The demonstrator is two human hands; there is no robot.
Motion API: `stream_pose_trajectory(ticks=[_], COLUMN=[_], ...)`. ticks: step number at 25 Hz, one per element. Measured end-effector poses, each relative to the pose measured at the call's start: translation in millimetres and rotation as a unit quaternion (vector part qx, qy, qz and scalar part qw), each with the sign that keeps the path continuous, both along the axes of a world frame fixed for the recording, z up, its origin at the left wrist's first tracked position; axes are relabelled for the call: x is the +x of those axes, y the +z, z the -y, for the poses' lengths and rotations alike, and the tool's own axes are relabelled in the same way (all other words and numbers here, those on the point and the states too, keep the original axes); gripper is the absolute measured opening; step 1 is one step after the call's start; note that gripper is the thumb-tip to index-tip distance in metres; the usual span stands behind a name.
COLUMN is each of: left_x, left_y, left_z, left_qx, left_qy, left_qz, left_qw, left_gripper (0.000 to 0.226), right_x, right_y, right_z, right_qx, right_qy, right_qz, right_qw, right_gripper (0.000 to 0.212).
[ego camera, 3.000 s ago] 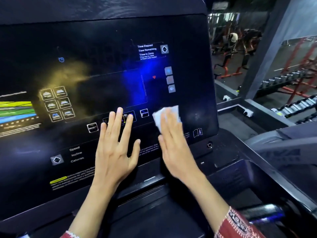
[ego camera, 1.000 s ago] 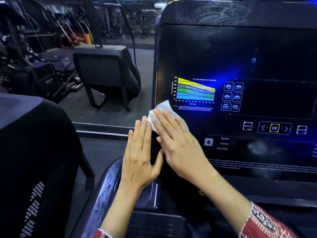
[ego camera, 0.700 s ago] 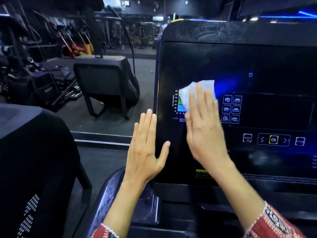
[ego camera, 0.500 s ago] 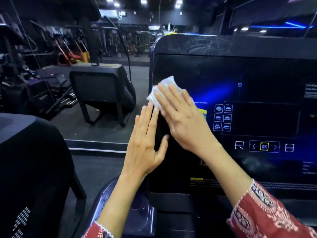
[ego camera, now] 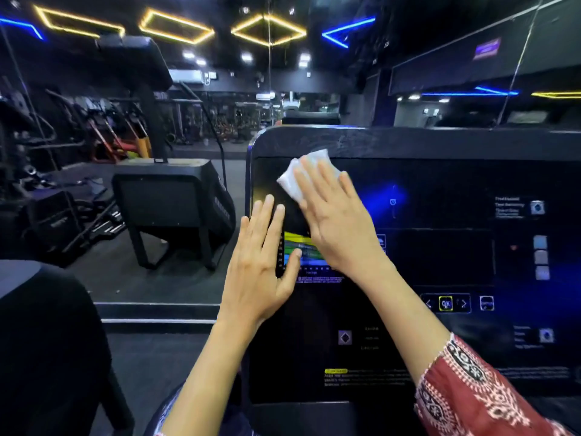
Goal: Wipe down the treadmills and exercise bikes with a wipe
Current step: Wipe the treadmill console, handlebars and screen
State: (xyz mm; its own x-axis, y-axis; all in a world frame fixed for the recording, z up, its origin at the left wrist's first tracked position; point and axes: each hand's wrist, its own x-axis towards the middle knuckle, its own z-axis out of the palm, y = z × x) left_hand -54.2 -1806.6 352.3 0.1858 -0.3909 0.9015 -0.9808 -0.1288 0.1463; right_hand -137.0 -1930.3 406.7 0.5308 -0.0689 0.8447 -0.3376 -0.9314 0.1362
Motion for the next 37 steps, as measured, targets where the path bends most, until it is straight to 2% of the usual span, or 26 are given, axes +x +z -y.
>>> stream_pose_trajectory(ticks=[2,3,5,7,11,13,15,17,20,21,22,24,25,27,29,31,32,33,35,36,37], left_x=[3.7,5.0,6.6,5.4,-7.6,-16.5,-24.9,-34.7,-46.4,-49.5,-51.6,-53.5,-54.5,-56.7,-58.4,-58.1,-57.4,-56.2,-52.7,-50.4,-47.4], left_y=[7.1,8.6,11.3,13.1,9.6,1.7,-9.2,-20.3,-33.2,-37.5,-42.1,-52.8,-60.1,-76.5,-87.7,-94.1,-96.4,-97.7,-98.3,-98.4,-97.9], left_z=[1.3,1.5,3.0,5.8,10.8,12.8,14.2,13.3,10.4,8.8,6.6,-0.2,-4.8,-16.2,-26.1,-31.6,-33.7,-36.3,-42.5,-45.6,-49.1], left_qx=[0.002,0.006,0.017,0.020,0.035,0.041,0.042,0.046,0.050,0.053,0.054,0.057,0.061,0.073,0.074,0.078,0.079,0.079,0.079,0.079,0.076], left_qy=[0.002,0.003,0.008,0.017,0.022,0.016,0.005,-0.010,-0.016,-0.016,-0.017,-0.019,-0.019,-0.021,-0.019,-0.016,-0.015,-0.015,-0.014,-0.013,-0.009], left_qz=[-0.005,-0.006,-0.001,0.004,0.013,0.026,0.028,0.025,0.035,0.036,0.035,0.026,0.019,0.005,0.004,0.007,0.004,-0.001,-0.011,-0.015,-0.020], left_qw=[1.000,1.000,1.000,1.000,0.999,0.999,0.999,0.999,0.998,0.998,0.998,0.998,0.998,0.997,0.997,0.997,0.997,0.997,0.997,0.997,0.997], left_gripper=[0.062,0.062,0.064,0.064,0.060,0.059,0.059,0.058,0.057,0.057,0.057,0.058,0.058,0.058,0.058,0.057,0.057,0.058,0.058,0.059,0.059], right_x=[9.5,16.6,26.4,23.0,-25.9,-45.7,-64.2,-87.9,-98.9,-93.7,-87.7,-86.3,-96.2,-129.7,-150.5,-138.0,-124.3,-112.1,-108.3,-116.6,-123.0], right_y=[9.0,8.0,10.7,21.7,3.7,-23.4,-54.4,-68.3,-55.0,-49.2,-49.2,-75.5,-95.4,-130.0,-143.3,-139.1,-136.3,-138.8,-155.2,-157.1,-155.1], right_z=[-0.5,-6.7,-13.6,1.0,28.7,16.6,9.8,21.0,37.6,33.4,24.0,3.1,-1.8,1.6,6.6,-4.4,-16.6,-31.0,-43.1,-36.8,-28.4], right_qx=[0.054,0.051,-0.009,-0.041,0.093,0.091,0.032,0.021,0.188,0.219,0.209,0.100,0.048,-0.006,0.058,0.204,0.241,0.220,0.074,0.017,0.000], right_qy=[-0.023,-0.012,0.036,0.022,-0.096,-0.065,-0.011,-0.041,-0.123,-0.110,-0.072,0.021,0.048,0.033,-0.032,-0.079,-0.067,-0.037,0.040,0.049,0.035], right_qz=[0.049,0.039,-0.009,-0.013,0.097,0.061,-0.026,-0.029,0.098,0.112,0.089,-0.035,-0.100,-0.156,-0.090,0.023,0.037,0.005,-0.111,-0.150,-0.147], right_qw=[0.997,0.998,0.999,0.999,0.986,0.992,0.999,0.999,0.970,0.963,0.971,0.994,0.993,0.987,0.994,0.975,0.967,0.975,0.990,0.987,0.989], right_gripper=[0.052,0.052,0.052,0.052,0.053,0.052,0.050,0.050,0.054,0.055,0.054,0.051,0.051,0.048,0.047,0.050,0.051,0.051,0.049,0.048,0.048])
